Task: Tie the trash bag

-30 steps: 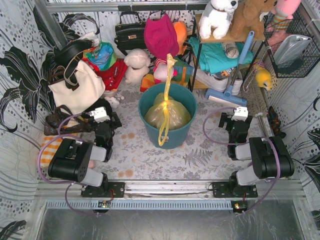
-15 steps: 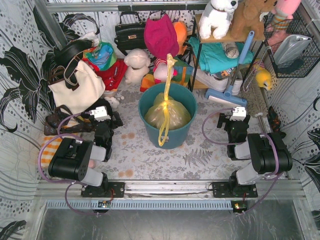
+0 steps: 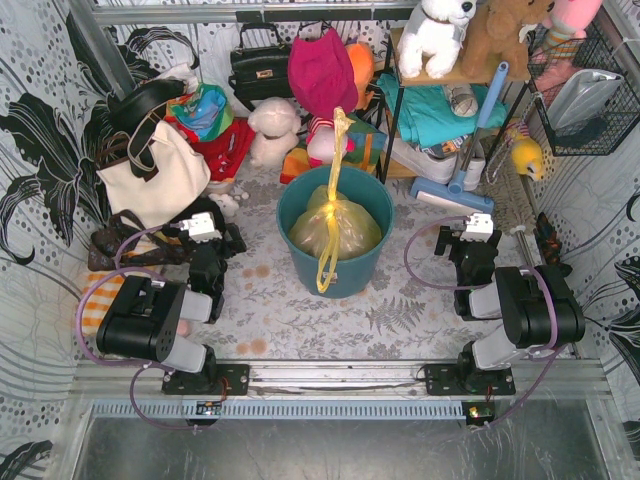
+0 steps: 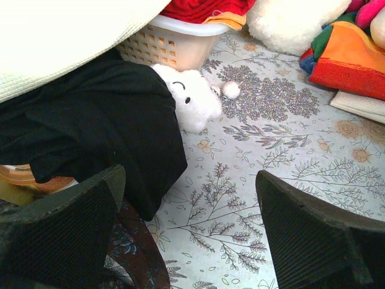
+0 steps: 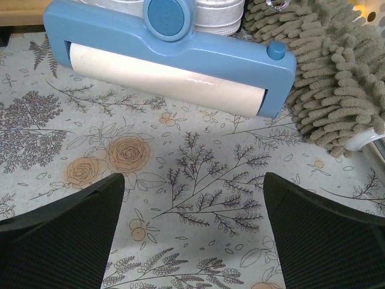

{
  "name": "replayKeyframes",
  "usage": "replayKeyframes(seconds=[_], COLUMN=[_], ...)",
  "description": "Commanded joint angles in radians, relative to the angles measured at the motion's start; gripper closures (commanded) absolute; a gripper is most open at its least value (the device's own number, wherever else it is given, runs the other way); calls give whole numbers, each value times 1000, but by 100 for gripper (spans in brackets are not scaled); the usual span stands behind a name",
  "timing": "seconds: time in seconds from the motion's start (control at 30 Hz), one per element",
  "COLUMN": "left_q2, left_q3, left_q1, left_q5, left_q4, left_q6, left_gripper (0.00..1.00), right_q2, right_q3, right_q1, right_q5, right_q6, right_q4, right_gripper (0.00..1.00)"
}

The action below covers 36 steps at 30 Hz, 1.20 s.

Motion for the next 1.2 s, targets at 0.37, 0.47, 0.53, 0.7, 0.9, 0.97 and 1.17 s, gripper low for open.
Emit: replayKeyframes(seconds=[0.37,0.47,0.53,0.7,0.9,0.97,1.17], left_q2=[3,3,4,4,4,4,6], left_q3=[13,13,14,15,14,15,16], left_q1=[8,9,8,8,8,8,8], left_q5=[2,2,2,2,3,3,3], left_q4=[64,64,64,64,61,62,60], left_q6=[7,6,7,7,7,7,7], left_gripper=[2,2,2,2,2,2,2], right_q2=[7,5,6,5,5,5,5], right_q3=[3,4,3,5,7,6,6], right_q1=[-7,-7,-7,-7,-7,-7,-7], right_q5=[14,15,14,11,11,11,10], right_q6=[6,5,5,13,15,15,15], right_q4=[47,46,47,37,35,34,35], right_gripper=[3,3,3,3,3,3,3])
